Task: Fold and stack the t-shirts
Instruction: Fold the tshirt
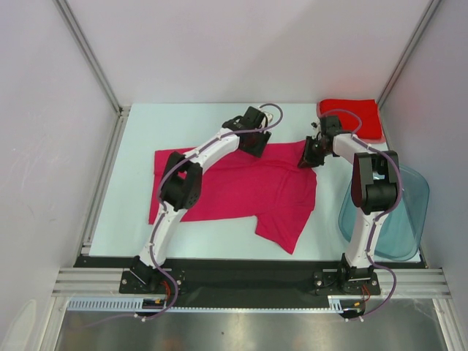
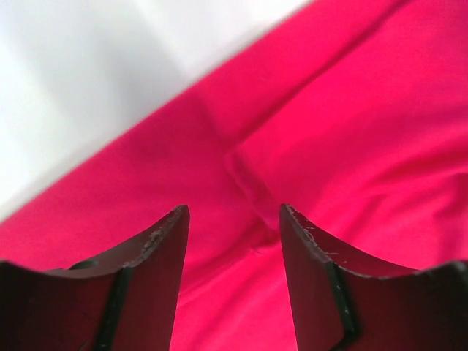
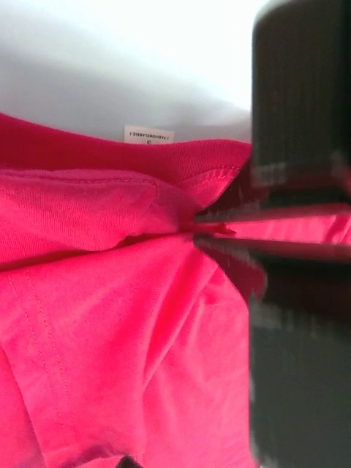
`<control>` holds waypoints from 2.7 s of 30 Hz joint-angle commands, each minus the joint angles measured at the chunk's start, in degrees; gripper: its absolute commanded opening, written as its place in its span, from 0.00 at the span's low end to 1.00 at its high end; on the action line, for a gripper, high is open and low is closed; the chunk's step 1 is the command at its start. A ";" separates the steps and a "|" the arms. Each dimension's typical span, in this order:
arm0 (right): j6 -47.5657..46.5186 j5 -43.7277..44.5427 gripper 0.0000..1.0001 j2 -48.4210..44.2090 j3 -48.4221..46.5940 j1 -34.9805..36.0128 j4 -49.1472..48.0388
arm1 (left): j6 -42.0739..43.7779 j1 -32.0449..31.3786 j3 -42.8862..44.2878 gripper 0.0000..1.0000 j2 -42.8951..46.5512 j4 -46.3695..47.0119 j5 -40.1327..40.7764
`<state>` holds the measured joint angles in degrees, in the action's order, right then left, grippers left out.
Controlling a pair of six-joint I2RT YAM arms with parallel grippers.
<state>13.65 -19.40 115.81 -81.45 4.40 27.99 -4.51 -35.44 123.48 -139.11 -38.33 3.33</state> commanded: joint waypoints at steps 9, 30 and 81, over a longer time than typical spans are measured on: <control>-0.73 -4.25 0.30 -1.55 0.15 0.08 -0.83 | 1.79 0.37 -9.84 0.64 9.29 3.08 -13.62; 1.03 10.87 0.47 -15.25 1.17 1.92 16.40 | -11.03 6.69 -35.74 0.66 39.86 4.40 -13.80; 11.57 5.69 0.54 -39.00 36.98 1.66 6.47 | -34.68 59.78 -89.82 0.20 62.12 5.28 -7.90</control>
<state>23.83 -13.56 75.09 -45.17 6.39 36.67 -38.20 23.42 35.62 -75.72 -34.74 -5.85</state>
